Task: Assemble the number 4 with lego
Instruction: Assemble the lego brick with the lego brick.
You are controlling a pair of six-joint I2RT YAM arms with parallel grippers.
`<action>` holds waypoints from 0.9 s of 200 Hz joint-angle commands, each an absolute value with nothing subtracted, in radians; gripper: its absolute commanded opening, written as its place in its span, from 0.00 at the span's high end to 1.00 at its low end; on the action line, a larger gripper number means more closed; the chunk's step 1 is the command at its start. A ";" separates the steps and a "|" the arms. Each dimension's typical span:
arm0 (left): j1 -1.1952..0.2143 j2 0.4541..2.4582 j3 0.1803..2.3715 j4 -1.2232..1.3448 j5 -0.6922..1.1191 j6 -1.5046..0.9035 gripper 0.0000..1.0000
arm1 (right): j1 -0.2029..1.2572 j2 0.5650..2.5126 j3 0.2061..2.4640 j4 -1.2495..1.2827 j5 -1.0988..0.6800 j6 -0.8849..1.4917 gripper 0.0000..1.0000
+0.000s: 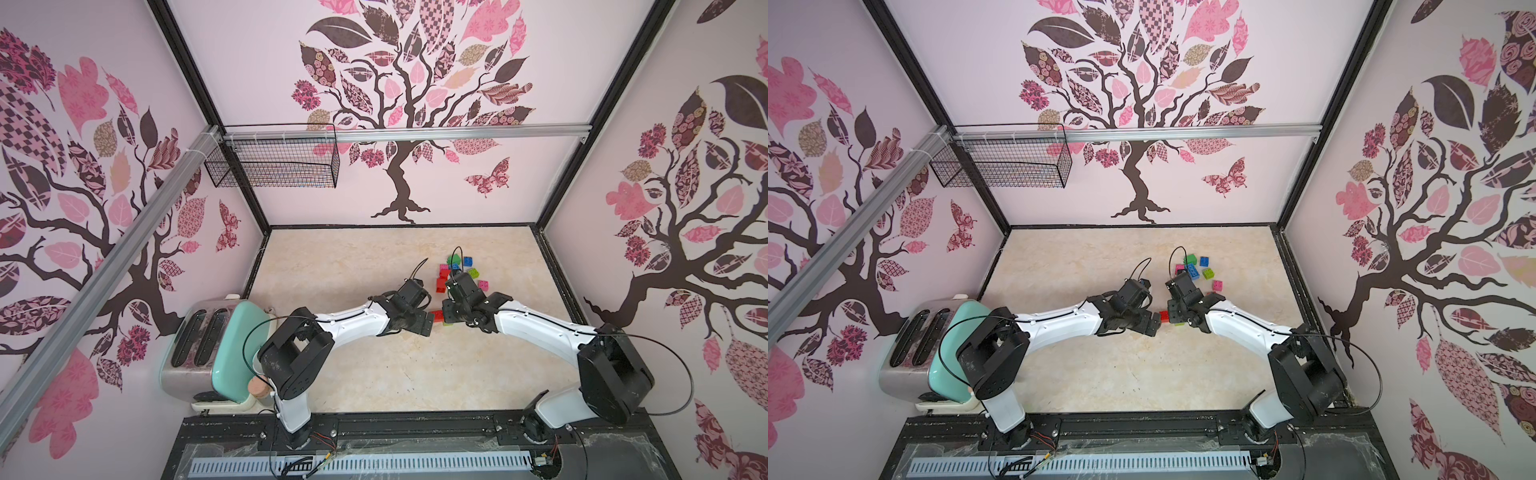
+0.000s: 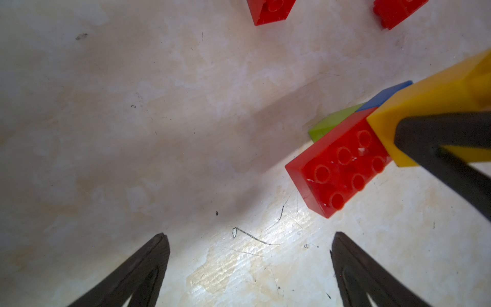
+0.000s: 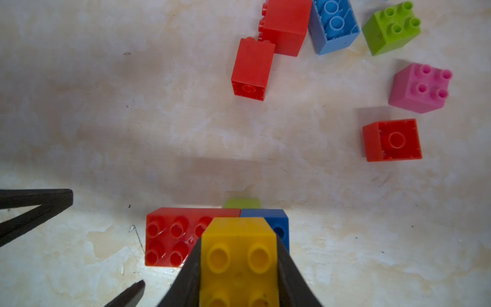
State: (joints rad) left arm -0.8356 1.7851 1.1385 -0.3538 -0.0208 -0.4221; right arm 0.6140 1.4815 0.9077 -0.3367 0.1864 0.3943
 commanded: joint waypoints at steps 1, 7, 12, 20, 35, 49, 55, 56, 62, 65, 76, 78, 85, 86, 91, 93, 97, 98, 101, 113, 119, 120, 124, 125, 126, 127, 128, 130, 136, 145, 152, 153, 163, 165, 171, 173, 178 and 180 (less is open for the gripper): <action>-0.831 1.807 1.181 -0.362 -0.015 -0.426 0.02 | 0.617 1.488 0.857 -0.437 0.161 0.417 1.00; -0.831 1.808 1.180 -0.362 -0.015 -0.426 0.02 | 0.616 1.486 0.846 -0.432 0.160 0.417 1.00; -0.831 1.809 1.180 -0.362 -0.014 -0.426 0.02 | 0.616 1.486 0.833 -0.428 0.162 0.416 1.00; -0.831 1.810 1.179 -0.361 -0.012 -0.426 0.02 | 0.618 1.491 0.820 -0.424 0.177 0.410 1.00; -0.831 1.814 1.183 -0.361 -0.006 -0.424 0.02 | 0.618 1.521 0.818 -0.434 0.206 0.393 1.00; -0.831 1.818 1.189 -0.366 -0.002 -0.420 0.02 | 0.617 1.553 0.829 -0.456 0.229 0.392 1.00; -0.831 1.819 1.192 -0.367 -0.001 -0.421 0.02 | 0.617 1.564 0.833 -0.466 0.237 0.394 1.00; -0.831 1.819 1.192 -0.367 -0.001 -0.422 0.02 | 0.618 1.565 0.834 -0.468 0.238 0.394 1.00; -0.831 1.819 1.192 -0.367 -0.001 -0.422 0.02 | 0.618 1.571 0.836 -0.474 0.245 0.396 1.00; -0.831 1.818 1.192 -0.367 -0.001 -0.422 0.02 | 0.620 1.577 0.837 -0.482 0.250 0.397 1.00; -0.831 1.819 1.192 -0.368 -0.003 -0.423 0.02 | 0.625 1.590 0.838 -0.505 0.269 0.399 1.00; -0.831 1.819 1.192 -0.368 -0.003 -0.423 0.02 | 0.626 1.592 0.838 -0.508 0.270 0.399 1.00; -0.831 1.818 1.192 -0.369 -0.002 -0.424 0.02 | 0.626 1.602 0.841 -0.530 0.277 0.398 1.00; -0.831 1.818 1.191 -0.368 -0.002 -0.425 0.02 | 0.627 1.604 0.841 -0.532 0.278 0.398 1.00; -0.831 1.816 1.192 -0.369 -0.003 -0.425 0.02 | 0.629 1.612 0.842 -0.550 0.283 0.398 1.00; -0.831 1.816 1.193 -0.371 -0.003 -0.425 0.02 | 0.629 1.614 0.842 -0.556 0.286 0.398 1.00; -0.831 1.816 1.193 -0.372 -0.004 -0.424 0.02 | 0.630 1.621 0.845 -0.573 0.293 0.398 1.00; -0.831 1.816 1.193 -0.373 -0.004 -0.423 0.02 | 0.630 1.623 0.846 -0.575 0.295 0.399 1.00; -0.831 1.816 1.193 -0.375 -0.005 -0.422 0.02 | 0.631 1.626 0.848 -0.590 0.300 0.399 1.00; -0.831 1.809 1.196 -0.383 -0.008 -0.419 0.02 | 0.635 1.633 0.846 -0.614 0.304 0.418 1.00; -0.831 1.805 1.195 -0.385 -0.011 -0.416 0.02 | 0.635 1.627 0.837 -0.609 0.287 0.419 1.00; -0.831 1.804 1.196 -0.385 -0.012 -0.416 0.02 | 0.634 1.626 0.837 -0.607 0.285 0.421 1.00; -0.832 1.801 1.195 -0.385 -0.016 -0.415 0.02 | 0.635 1.621 0.831 -0.605 0.278 0.427 1.00; -0.832 1.801 1.194 -0.386 -0.017 -0.414 0.02 | 0.634 1.620 0.830 -0.605 0.277 0.429 1.00; -0.832 1.801 1.194 -0.386 -0.018 -0.414 0.02 | 0.634 1.619 0.829 -0.605 0.276 0.430 1.00; -0.831 1.799 1.194 -0.386 -0.020 -0.413 0.02 | 0.634 1.618 0.828 -0.605 0.274 0.431 1.00; -0.831 1.798 1.194 -0.386 -0.020 -0.413 0.02 | 0.635 1.617 0.827 -0.606 0.274 0.433 1.00; -0.831 1.797 1.193 -0.386 -0.021 -0.412 0.02 | 0.635 1.617 0.826 -0.607 0.272 0.435 1.00; -0.831 1.793 1.190 -0.389 -0.031 -0.410 0.02 | 0.634 1.615 0.824 -0.611 0.270 0.438 1.00; -0.831 1.783 1.185 -0.387 -0.042 -0.409 0.02 | 0.637 1.615 0.821 -0.620 0.278 0.442 1.00; -0.831 1.777 1.178 -0.387 -0.049 -0.407 0.02 | 0.636 1.614 0.818 -0.621 0.281 0.448 1.00; -0.831 1.777 1.177 -0.387 -0.051 -0.407 0.02 | 0.635 1.614 0.817 -0.621 0.280 0.448 1.00; -0.831 1.770 1.174 -0.385 -0.059 -0.408 0.02 | 0.638 1.609 0.815 -0.617 0.277 0.448 1.00; -0.831 1.767 1.171 -0.385 -0.058 -0.408 0.02 | 0.638 1.608 0.815 -0.618 0.279 0.448 1.00; -0.830 1.764 1.165 -0.380 -0.060 -0.407 0.02 | 0.639 1.608 0.815 -0.622 0.284 0.449 1.00; -0.831 1.761 1.163 -0.380 -0.061 -0.408 0.02 | 0.638 1.608 0.815 -0.622 0.285 0.451 1.00; -0.831 1.756 1.157 -0.374 -0.061 -0.409 0.02 | 0.638 1.606 0.813 -0.621 0.287 0.453 1.00; -0.831 1.754 1.155 -0.372 -0.060 -0.410 0.02 | 0.639 1.607 0.813 -0.621 0.288 0.453 1.00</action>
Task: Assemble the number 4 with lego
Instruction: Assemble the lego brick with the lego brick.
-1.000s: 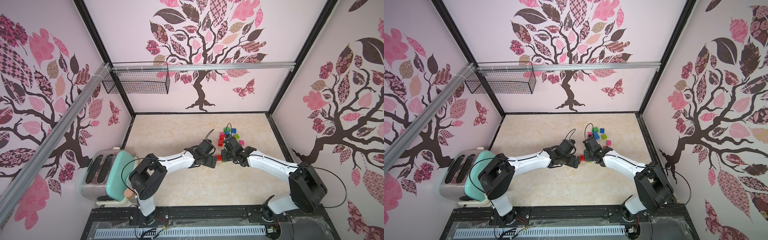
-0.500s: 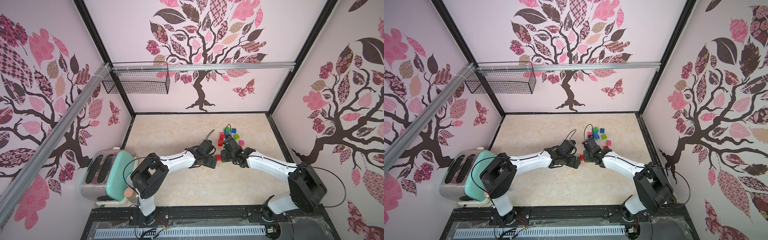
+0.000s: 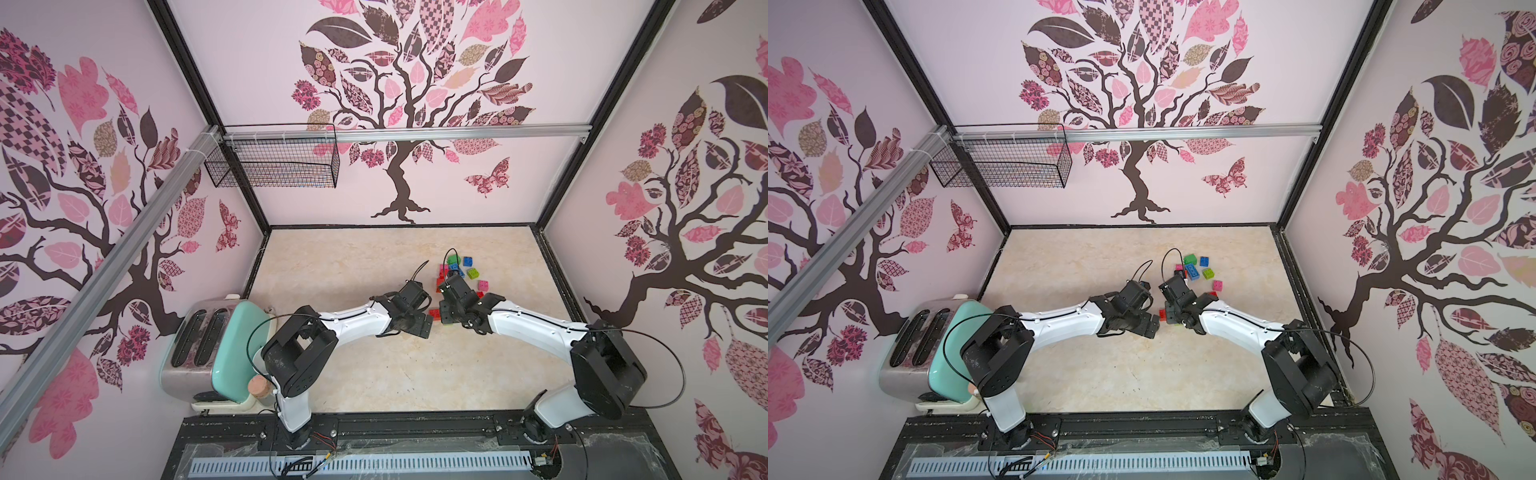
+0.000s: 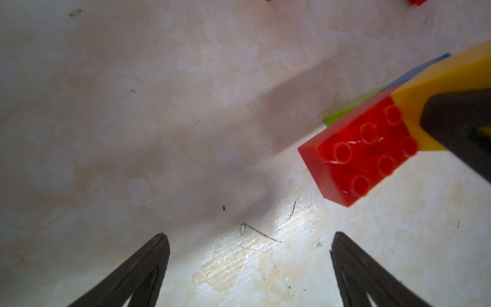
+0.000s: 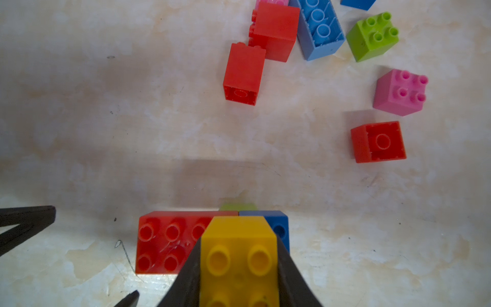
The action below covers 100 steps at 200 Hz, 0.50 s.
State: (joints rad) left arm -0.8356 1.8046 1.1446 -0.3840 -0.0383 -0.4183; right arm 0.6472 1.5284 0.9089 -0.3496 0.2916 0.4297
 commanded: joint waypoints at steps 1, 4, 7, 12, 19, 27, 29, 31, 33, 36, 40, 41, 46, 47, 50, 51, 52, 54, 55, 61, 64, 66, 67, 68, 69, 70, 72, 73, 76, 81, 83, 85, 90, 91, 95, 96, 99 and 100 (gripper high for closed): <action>-0.831 1.753 1.154 -0.369 -0.060 -0.411 0.02 | 0.639 1.606 0.812 -0.619 0.288 0.453 1.00; -0.831 1.750 1.150 -0.366 -0.060 -0.411 0.02 | 0.640 1.605 0.811 -0.617 0.289 0.454 1.00; -0.831 1.746 1.145 -0.362 -0.060 -0.411 0.02 | 0.640 1.605 0.809 -0.617 0.290 0.454 1.00; -0.832 1.741 1.138 -0.355 -0.059 -0.412 0.02 | 0.642 1.602 0.806 -0.611 0.289 0.454 1.00; -0.831 1.734 1.131 -0.347 -0.061 -0.413 0.02 | 0.643 1.600 0.799 -0.605 0.288 0.455 1.00; -0.831 1.728 1.122 -0.339 -0.064 -0.414 0.02 | 0.647 1.597 0.793 -0.598 0.287 0.454 1.00; -0.831 1.726 1.121 -0.338 -0.065 -0.414 0.02 | 0.648 1.597 0.793 -0.597 0.287 0.454 1.00; -0.831 1.726 1.120 -0.336 -0.066 -0.413 0.02 | 0.647 1.597 0.792 -0.595 0.286 0.454 1.00; -0.831 1.725 1.120 -0.337 -0.067 -0.414 0.02 | 0.649 1.596 0.791 -0.593 0.287 0.453 1.00; -0.831 1.724 1.119 -0.335 -0.068 -0.413 0.02 | 0.651 1.596 0.789 -0.591 0.287 0.452 1.00; -0.831 1.723 1.117 -0.335 -0.069 -0.413 0.02 | 0.652 1.595 0.788 -0.587 0.288 0.453 1.00; -0.830 1.723 1.117 -0.335 -0.071 -0.413 0.02 | 0.652 1.594 0.788 -0.586 0.289 0.453 1.00; -0.830 1.723 1.118 -0.334 -0.072 -0.411 0.02 | 0.656 1.591 0.788 -0.582 0.291 0.450 1.00; -0.830 1.723 1.118 -0.334 -0.072 -0.411 0.02 | 0.655 1.591 0.787 -0.580 0.290 0.450 1.00; -0.830 1.723 1.119 -0.334 -0.072 -0.410 0.02 | 0.657 1.588 0.787 -0.576 0.291 0.448 1.00; -0.830 1.723 1.119 -0.334 -0.072 -0.410 0.02 | 0.657 1.588 0.787 -0.576 0.291 0.448 1.00; -0.831 1.723 1.119 -0.333 -0.072 -0.410 0.02 | 0.658 1.588 0.787 -0.575 0.292 0.447 1.00; -0.830 1.723 1.120 -0.332 -0.072 -0.410 0.02 | 0.658 1.587 0.787 -0.573 0.292 0.447 1.00; -0.830 1.723 1.119 -0.332 -0.071 -0.410 0.02 | 0.658 1.586 0.787 -0.571 0.292 0.445 1.00; -0.830 1.722 1.119 -0.329 -0.072 -0.408 0.02 | 0.660 1.582 0.788 -0.564 0.291 0.442 1.00; -0.830 1.720 1.118 -0.328 -0.071 -0.408 0.02 | 0.662 1.581 0.788 -0.560 0.289 0.438 1.00; -0.830 1.719 1.116 -0.324 -0.070 -0.408 0.02 | 0.663 1.581 0.790 -0.556 0.287 0.435 1.00; -0.830 1.719 1.115 -0.322 -0.070 -0.407 0.02 | 0.663 1.580 0.790 -0.555 0.286 0.434 1.00; -0.830 1.718 1.113 -0.320 -0.069 -0.407 0.02 | 0.664 1.579 0.790 -0.554 0.286 0.433 1.00; -0.830 1.717 1.113 -0.319 -0.068 -0.406 0.02 | 0.664 1.579 0.790 -0.551 0.286 0.432 1.00; -0.830 1.716 1.112 -0.316 -0.067 -0.405 0.02 | 0.665 1.578 0.790 -0.550 0.285 0.431 1.00; -0.830 1.713 1.109 -0.310 -0.064 -0.404 0.02 | 0.667 1.577 0.790 -0.547 0.285 0.430 1.00; -0.830 1.712 1.107 -0.307 -0.062 -0.404 0.02 | 0.667 1.577 0.791 -0.547 0.285 0.429 1.00; -0.830 1.709 1.101 -0.296 -0.061 -0.403 0.02 | 0.669 1.577 0.792 -0.541 0.283 0.427 1.00; -0.828 1.700 1.090 -0.280 -0.063 -0.405 0.02 | 0.673 1.577 0.795 -0.529 0.277 0.420 1.00; -0.829 1.696 1.086 -0.274 -0.065 -0.406 0.02 | 0.675 1.577 0.797 -0.525 0.272 0.417 1.00; -0.828 1.692 1.082 -0.270 -0.065 -0.408 0.02 | 0.677 1.578 0.798 -0.521 0.267 0.414 1.00; -0.826 1.684 1.072 -0.257 -0.067 -0.410 0.02 | 0.681 1.580 0.802 -0.512 0.261 0.411 1.00; -0.825 1.682 1.072 -0.254 -0.067 -0.411 0.02 | 0.683 1.581 0.803 -0.511 0.260 0.411 1.00; -0.822 1.675 1.065 -0.246 -0.068 -0.412 0.02 | 0.688 1.583 0.810 -0.505 0.258 0.410 1.00; -0.821 1.673 1.065 -0.245 -0.069 -0.411 0.02 | 0.690 1.584 0.811 -0.504 0.257 0.411 1.00; -0.820 1.670 1.062 -0.243 -0.071 -0.412 0.02 | 0.694 1.588 0.818 -0.501 0.253 0.408 1.00; -0.819 1.669 1.062 -0.241 -0.072 -0.413 0.02 | 0.696 1.588 0.819 -0.501 0.253 0.407 1.00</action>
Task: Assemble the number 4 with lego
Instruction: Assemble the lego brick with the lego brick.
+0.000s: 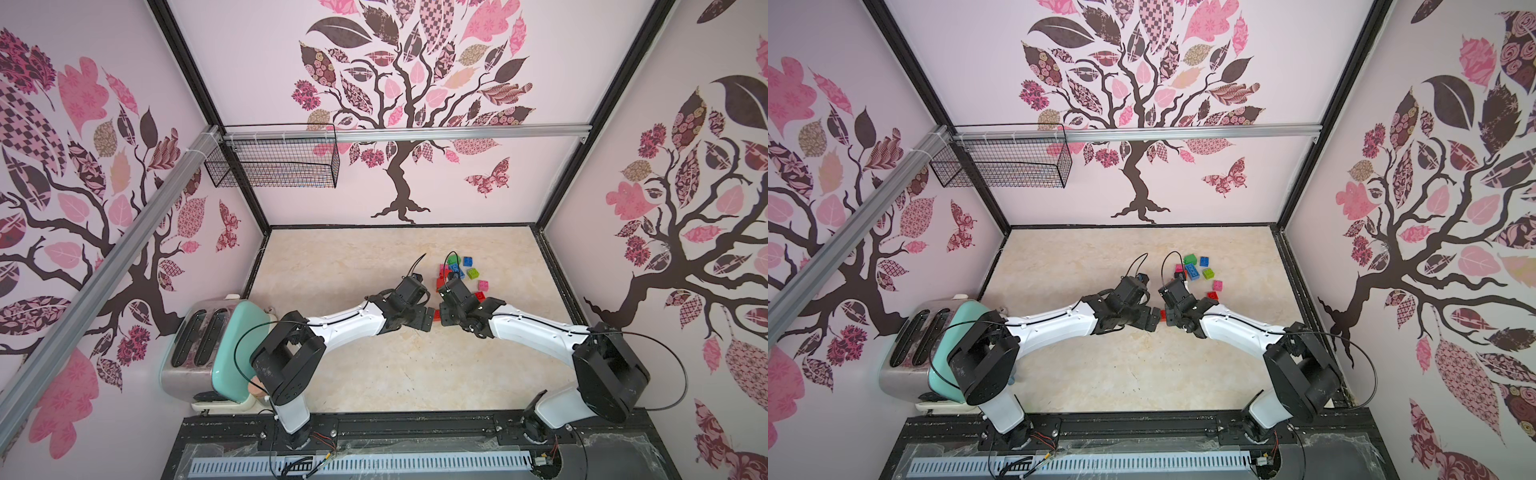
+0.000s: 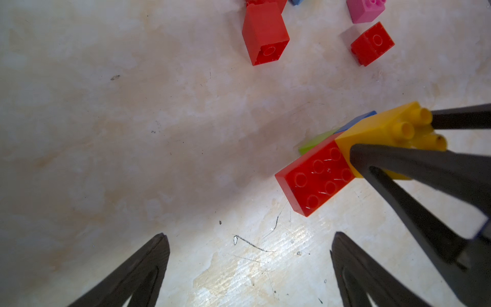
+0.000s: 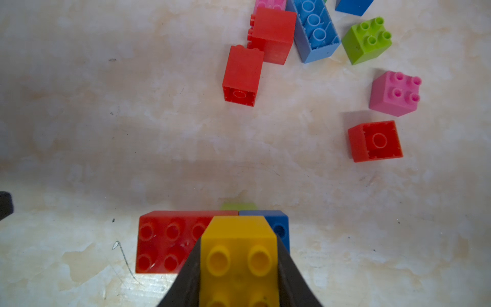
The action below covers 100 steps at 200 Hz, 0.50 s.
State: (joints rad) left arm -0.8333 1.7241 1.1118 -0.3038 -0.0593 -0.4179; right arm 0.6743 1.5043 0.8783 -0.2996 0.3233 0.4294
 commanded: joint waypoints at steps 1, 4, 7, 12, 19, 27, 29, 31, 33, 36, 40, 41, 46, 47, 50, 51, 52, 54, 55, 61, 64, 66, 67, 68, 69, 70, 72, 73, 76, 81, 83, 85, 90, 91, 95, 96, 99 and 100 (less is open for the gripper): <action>-0.818 1.667 1.061 -0.240 -0.074 -0.413 0.02 | 0.698 1.590 0.821 -0.500 0.252 0.407 1.00; -0.816 1.663 1.059 -0.240 -0.077 -0.413 0.02 | 0.702 1.594 0.828 -0.498 0.249 0.406 1.00; -0.815 1.660 1.055 -0.241 -0.084 -0.412 0.02 | 0.706 1.599 0.836 -0.499 0.245 0.406 1.00; -0.811 1.656 1.054 -0.243 -0.091 -0.411 0.02 | 0.710 1.607 0.850 -0.500 0.234 0.408 1.00; -0.805 1.651 1.055 -0.252 -0.101 -0.410 0.02 | 0.712 1.618 0.863 -0.495 0.215 0.410 1.00; -0.799 1.648 1.055 -0.263 -0.108 -0.407 0.02 | 0.719 1.626 0.876 -0.488 0.208 0.414 1.00; -0.797 1.648 1.055 -0.265 -0.111 -0.407 0.02 | 0.721 1.627 0.878 -0.486 0.207 0.414 1.00; -0.796 1.647 1.054 -0.268 -0.112 -0.407 0.02 | 0.725 1.629 0.880 -0.484 0.209 0.415 1.00; -0.794 1.646 1.054 -0.271 -0.114 -0.405 0.02 | 0.728 1.630 0.883 -0.483 0.210 0.415 1.00; -0.792 1.644 1.053 -0.274 -0.118 -0.405 0.02 | 0.731 1.633 0.885 -0.482 0.213 0.414 1.00; -0.790 1.641 1.052 -0.276 -0.121 -0.403 0.02 | 0.736 1.637 0.891 -0.482 0.215 0.414 1.00; -0.789 1.641 1.050 -0.277 -0.123 -0.403 0.02 | 0.737 1.637 0.892 -0.483 0.217 0.414 1.00; -0.788 1.638 1.047 -0.279 -0.127 -0.402 0.02 | 0.742 1.642 0.898 -0.486 0.221 0.416 1.00; -0.787 1.637 1.047 -0.280 -0.128 -0.402 0.02 | 0.742 1.644 0.899 -0.488 0.223 0.415 1.00; -0.786 1.637 1.045 -0.281 -0.130 -0.402 0.02 | 0.744 1.647 0.903 -0.490 0.224 0.414 1.00; -0.786 1.636 1.045 -0.281 -0.130 -0.402 0.02 | 0.745 1.648 0.903 -0.491 0.224 0.414 1.00; -0.786 1.636 1.043 -0.282 -0.131 -0.401 0.02 | 0.746 1.649 0.904 -0.491 0.224 0.414 1.00; -0.786 1.633 1.041 -0.282 -0.132 -0.402 0.02 | 0.747 1.651 0.906 -0.493 0.225 0.416 1.00; -0.786 1.633 1.041 -0.282 -0.132 -0.402 0.02 | 0.747 1.652 0.906 -0.494 0.225 0.416 1.00; -0.783 1.630 1.036 -0.282 -0.132 -0.400 0.02 | 0.750 1.654 0.907 -0.498 0.228 0.417 1.00; -0.782 1.628 1.035 -0.282 -0.132 -0.400 0.02 | 0.751 1.653 0.907 -0.498 0.230 0.420 1.00; -0.782 1.627 1.034 -0.283 -0.132 -0.400 0.02 | 0.752 1.652 0.906 -0.498 0.230 0.421 1.00; -0.782 1.627 1.034 -0.283 -0.132 -0.400 0.02 | 0.751 1.651 0.905 -0.498 0.230 0.421 1.00; -0.782 1.627 1.034 -0.283 -0.132 -0.400 0.02 | 0.751 1.651 0.905 -0.497 0.230 0.422 1.00; -0.782 1.627 1.034 -0.282 -0.133 -0.400 0.02 | 0.751 1.651 0.905 -0.497 0.230 0.424 1.00; -0.782 1.627 1.034 -0.282 -0.132 -0.400 0.02 | 0.751 1.651 0.904 -0.497 0.230 0.424 0.99; -0.782 1.627 1.034 -0.282 -0.132 -0.400 0.02 | 0.750 1.648 0.903 -0.495 0.230 0.424 0.99; -0.781 1.626 1.032 -0.282 -0.132 -0.400 0.02 | 0.750 1.647 0.902 -0.495 0.230 0.425 0.99; -0.781 1.626 1.031 -0.282 -0.132 -0.400 0.02 | 0.750 1.645 0.901 -0.495 0.229 0.426 0.97; -0.781 1.625 1.032 -0.282 -0.131 -0.400 0.02 | 0.751 1.640 0.900 -0.494 0.229 0.430 0.95; -0.781 1.626 1.031 -0.283 -0.130 -0.400 0.02 | 0.750 1.637 0.898 -0.494 0.229 0.430 0.95; -0.781 1.627 1.032 -0.282 -0.130 -0.400 0.02 | 0.750 1.634 0.898 -0.494 0.230 0.432 0.94; -0.781 1.628 1.031 -0.281 -0.130 -0.400 0.02 | 0.751 1.628 0.897 -0.494 0.233 0.435 0.91; -0.781 1.628 1.032 -0.281 -0.129 -0.400 0.02 | 0.750 1.627 0.897 -0.494 0.233 0.436 0.91; -0.781 1.629 1.032 -0.282 -0.127 -0.400 0.02 | 0.750 1.622 0.897 -0.495 0.236 0.438 0.89; -0.781 1.630 1.033 -0.281 -0.127 -0.400 0.02 | 0.750 1.621 0.897 -0.495 0.237 0.438 0.89; -0.781 1.630 1.034 -0.282 -0.126 -0.400 0.02 | 0.751 1.618 0.898 -0.495 0.240 0.441 0.87; -0.781 1.631 1.034 -0.282 -0.126 -0.400 0.02 | 0.751 1.616 0.899 -0.495 0.241 0.442 0.87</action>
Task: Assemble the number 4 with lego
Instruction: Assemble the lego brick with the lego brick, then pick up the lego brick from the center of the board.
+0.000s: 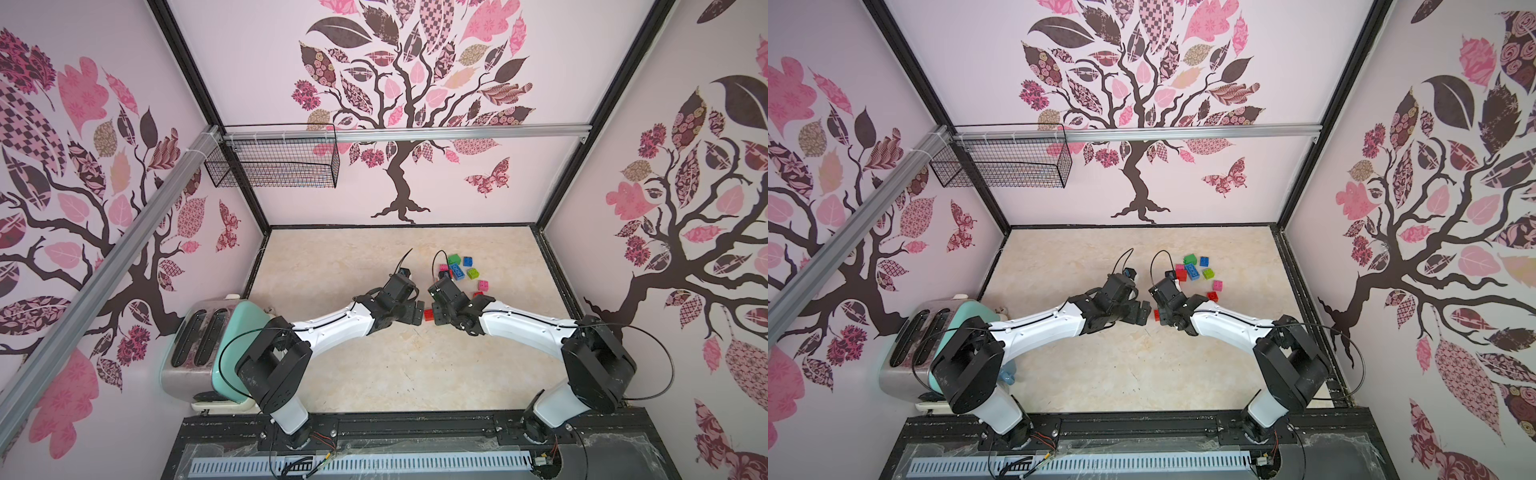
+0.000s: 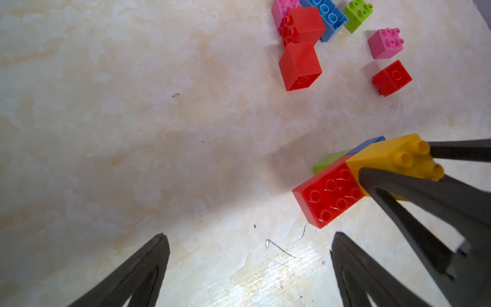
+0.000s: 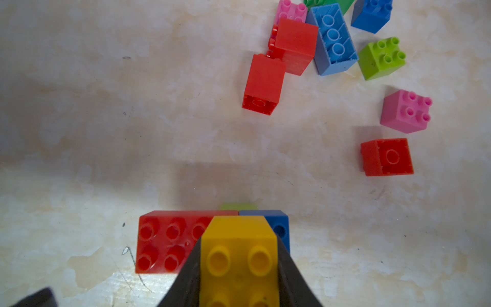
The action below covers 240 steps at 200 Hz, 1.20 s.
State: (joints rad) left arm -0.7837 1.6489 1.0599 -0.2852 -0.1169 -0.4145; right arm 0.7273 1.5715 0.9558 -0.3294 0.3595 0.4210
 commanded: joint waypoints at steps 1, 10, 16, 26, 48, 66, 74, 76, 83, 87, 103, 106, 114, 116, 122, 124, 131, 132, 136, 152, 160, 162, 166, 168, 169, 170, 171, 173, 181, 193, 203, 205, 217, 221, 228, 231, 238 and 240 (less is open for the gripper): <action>-0.781 1.632 1.035 -0.281 -0.124 -0.400 0.02 | 0.751 1.614 0.899 -0.495 0.242 0.443 0.86; -0.781 1.635 1.037 -0.281 -0.118 -0.400 0.02 | 0.750 1.600 0.900 -0.496 0.249 0.450 0.83; -0.781 1.636 1.038 -0.281 -0.115 -0.399 0.02 | 0.751 1.590 0.903 -0.494 0.255 0.456 0.81; -0.781 1.640 1.040 -0.281 -0.107 -0.399 0.02 | 0.751 1.571 0.905 -0.488 0.266 0.463 0.76; -0.781 1.645 1.041 -0.281 -0.098 -0.398 0.02 | 0.751 1.541 0.917 -0.485 0.308 0.479 0.67; -0.781 1.646 1.041 -0.282 -0.093 -0.401 0.02 | 0.751 1.530 0.928 -0.486 0.335 0.489 0.59; -0.781 1.646 1.041 -0.283 -0.090 -0.403 0.02 | 0.750 1.527 0.931 -0.481 0.338 0.492 0.54; -0.781 1.646 1.041 -0.283 -0.090 -0.403 0.02 | 0.750 1.526 0.932 -0.480 0.339 0.492 0.54; -0.781 1.646 1.040 -0.282 -0.088 -0.403 0.02 | 0.751 1.524 0.935 -0.477 0.339 0.495 0.51; -0.782 1.646 1.040 -0.285 -0.088 -0.403 0.02 | 0.751 1.522 0.938 -0.476 0.339 0.497 0.50; -0.781 1.645 1.040 -0.287 -0.087 -0.402 0.02 | 0.750 1.512 0.949 -0.473 0.342 0.503 0.44; -0.781 1.646 1.040 -0.286 -0.087 -0.404 0.02 | 0.750 1.509 0.953 -0.472 0.342 0.503 0.43; -0.781 1.646 1.040 -0.287 -0.087 -0.405 0.02 | 0.750 1.501 0.961 -0.474 0.344 0.503 0.39; -0.781 1.646 1.040 -0.287 -0.087 -0.405 0.02 | 0.751 1.498 0.962 -0.474 0.344 0.502 0.38; -0.781 1.646 1.039 -0.288 -0.087 -0.404 0.02 | 0.750 1.487 0.966 -0.474 0.344 0.500 0.35; -0.781 1.645 1.040 -0.288 -0.088 -0.405 0.02 | 0.750 1.484 0.968 -0.474 0.344 0.499 0.35; -0.781 1.644 1.040 -0.288 -0.087 -0.405 0.02 | 0.751 1.467 0.974 -0.477 0.345 0.493 0.32; -0.781 1.644 1.040 -0.287 -0.088 -0.405 0.02 | 0.750 1.464 0.974 -0.478 0.345 0.493 0.32; -0.781 1.644 1.040 -0.288 -0.088 -0.405 0.02 | 0.749 1.453 0.976 -0.478 0.346 0.489 0.30; -0.781 1.643 1.040 -0.288 -0.088 -0.406 0.02 | 0.743 1.405 0.976 -0.476 0.350 0.474 0.26; -0.781 1.644 1.040 -0.287 -0.089 -0.406 0.02 | 0.734 1.380 0.973 -0.471 0.349 0.465 0.25; -0.781 1.644 1.041 -0.287 -0.089 -0.406 0.02 | 0.732 1.374 0.973 -0.470 0.348 0.463 0.25; -0.781 1.645 1.042 -0.287 -0.088 -0.405 0.02 | 0.727 1.361 0.973 -0.468 0.346 0.457 0.24; -0.781 1.646 1.042 -0.287 -0.087 -0.406 0.02 | 0.723 1.357 0.974 -0.468 0.344 0.455 0.24; -0.781 1.647 1.042 -0.287 -0.087 -0.406 0.02 | 0.721 1.354 0.974 -0.467 0.342 0.454 0.23; -0.781 1.647 1.042 -0.287 -0.086 -0.405 0.02 | 0.719 1.351 0.974 -0.467 0.340 0.453 0.23; -0.781 1.647 1.042 -0.288 -0.086 -0.405 0.02 | 0.716 1.348 0.974 -0.467 0.338 0.451 0.23; -0.781 1.647 1.043 -0.288 -0.086 -0.405 0.02 | 0.712 1.343 0.974 -0.464 0.333 0.449 0.23; -0.782 1.649 1.045 -0.288 -0.083 -0.405 0.02 | 0.687 1.322 0.976 -0.455 0.304 0.435 0.22; -0.781 1.651 1.046 -0.288 -0.080 -0.406 0.02 | 0.636 1.299 0.971 -0.441 0.244 0.419 0.21; -0.781 1.651 1.048 -0.288 -0.080 -0.405 0.02 | 0.581 1.287 0.957 -0.412 0.179 0.382 0.21; -0.781 1.650 1.048 -0.288 -0.079 -0.406 0.02 | 0.570 1.286 0.953 -0.406 0.170 0.376 0.20; -0.782 1.648 1.049 -0.290 -0.081 -0.406 0.02 | 0.501 1.295 0.935 -0.364 0.118 0.311 0.20; -0.781 1.648 1.049 -0.288 -0.080 -0.406 0.02 | 0.477 1.304 0.931 -0.352 0.105 0.283 0.20; -0.781 1.646 1.050 -0.288 -0.080 -0.407 0.02 | 0.439 1.327 0.931 -0.330 0.100 0.241 0.19; -0.781 1.646 1.051 -0.288 -0.079 -0.407 0.02 | 0.419 1.340 0.931 -0.321 0.093 0.224 0.19; -0.781 1.646 1.053 -0.290 -0.075 -0.406 0.02 | 0.372 1.375 0.941 -0.299 0.063 0.185 0.19; -0.781 1.646 1.055 -0.291 -0.074 -0.405 0.02 | 0.359 1.386 0.944 -0.295 0.055 0.176 0.19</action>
